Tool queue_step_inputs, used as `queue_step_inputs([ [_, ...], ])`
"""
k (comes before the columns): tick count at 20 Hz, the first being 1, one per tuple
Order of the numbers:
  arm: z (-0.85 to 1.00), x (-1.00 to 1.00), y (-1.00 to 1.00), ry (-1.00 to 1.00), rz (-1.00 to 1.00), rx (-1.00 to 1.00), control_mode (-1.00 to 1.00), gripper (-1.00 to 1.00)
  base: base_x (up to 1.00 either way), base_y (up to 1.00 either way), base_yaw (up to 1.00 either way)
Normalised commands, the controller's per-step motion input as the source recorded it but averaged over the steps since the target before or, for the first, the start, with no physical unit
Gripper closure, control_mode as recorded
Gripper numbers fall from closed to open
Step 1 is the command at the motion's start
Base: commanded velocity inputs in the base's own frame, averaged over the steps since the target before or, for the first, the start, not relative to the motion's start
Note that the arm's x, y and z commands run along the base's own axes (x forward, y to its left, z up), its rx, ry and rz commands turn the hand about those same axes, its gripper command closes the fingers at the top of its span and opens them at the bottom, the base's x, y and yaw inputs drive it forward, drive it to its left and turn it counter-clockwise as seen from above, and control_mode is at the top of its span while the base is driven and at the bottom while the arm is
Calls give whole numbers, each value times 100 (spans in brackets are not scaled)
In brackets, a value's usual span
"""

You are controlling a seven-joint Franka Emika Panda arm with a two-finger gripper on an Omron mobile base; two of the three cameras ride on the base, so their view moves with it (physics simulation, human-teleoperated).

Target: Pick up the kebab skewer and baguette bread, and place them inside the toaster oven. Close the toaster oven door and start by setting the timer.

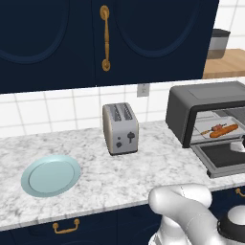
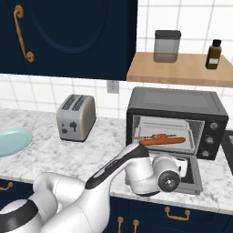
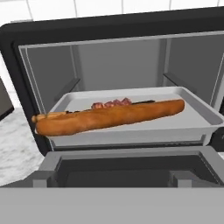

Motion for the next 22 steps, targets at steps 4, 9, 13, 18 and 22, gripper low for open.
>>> queue_step_inputs([
  [4, -6, 32, 0, 0, 0, 0, -100, -100, 0, 0, 0],
  [9, -9, 33, -10, 0, 0, 0, -100, -100, 0, 0, 0],
  [13, -4, 27, 3, 0, 0, -1, -100, -100, 0, 0, 0],
  [18, -10, 24, 4, 0, 0, -3, -100, -100, 0, 0, 0],
  [22, -19, 28, 11, 0, 0, -5, -100, -100, 0, 0, 0],
])
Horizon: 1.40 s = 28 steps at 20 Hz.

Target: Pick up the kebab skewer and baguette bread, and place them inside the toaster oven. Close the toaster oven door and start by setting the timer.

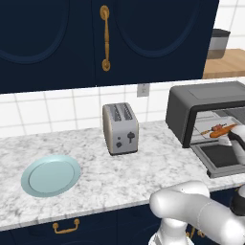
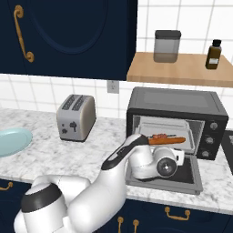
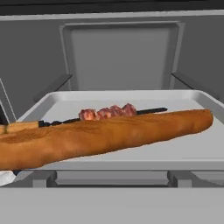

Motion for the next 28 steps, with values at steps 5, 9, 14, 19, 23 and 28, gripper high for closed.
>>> queue_step_inputs([
  [5, -15, 17, 5, 0, 0, -3, -100, -100, 0, 0, 0],
  [9, -3, 16, 3, 0, 0, 0, -100, -100, 0, 0, 0],
  [14, 0, 16, 5, 0, 0, 0, -100, -100, 0, 0, 0],
  [19, 0, 15, 3, 0, 0, 0, -100, -100, 0, 0, 0],
  [23, 0, 14, 1, 0, 0, 0, -100, -100, 0, 0, 0],
  [28, 0, 23, 0, 0, 0, 0, -100, -100, 0, 0, 0],
])
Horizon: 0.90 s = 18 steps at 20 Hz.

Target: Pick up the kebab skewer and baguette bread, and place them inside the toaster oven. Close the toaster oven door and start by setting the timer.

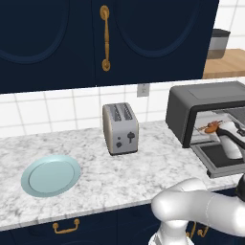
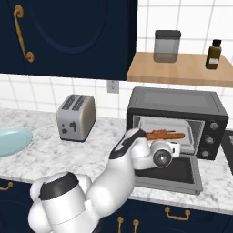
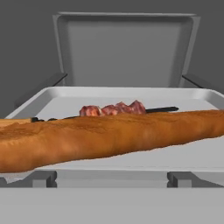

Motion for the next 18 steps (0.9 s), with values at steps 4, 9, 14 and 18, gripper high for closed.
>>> queue_step_inputs([
  [4, 0, 29, 0, 0, 0, 0, -100, -100, 0, 0, 0],
  [9, 0, 23, 0, 0, 0, 0, -100, -100, 0, 0, 0],
  [14, 0, 25, 0, 0, 0, 0, -100, -100, 0, 0, 0],
  [18, 0, 24, 0, 0, 0, 0, -100, -100, 0, 0, 0],
])
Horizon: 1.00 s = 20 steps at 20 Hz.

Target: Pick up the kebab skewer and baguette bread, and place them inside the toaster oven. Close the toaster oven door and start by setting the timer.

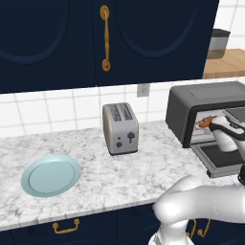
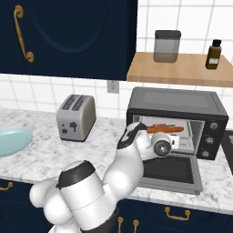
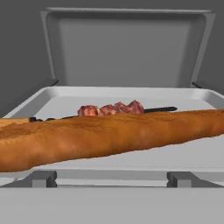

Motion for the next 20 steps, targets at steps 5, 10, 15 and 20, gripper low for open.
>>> queue_step_inputs([
  [5, 0, 18, 0, 0, 0, 0, -100, -100, 0, 0, 0],
  [10, 0, 16, 0, 0, 0, 0, -100, -100, 0, 0, 0],
  [15, 0, 18, 0, 0, 0, 0, -100, -100, 0, 0, 0],
  [20, 0, 17, 0, 0, 0, 0, -100, -100, 0, 0, 0],
])
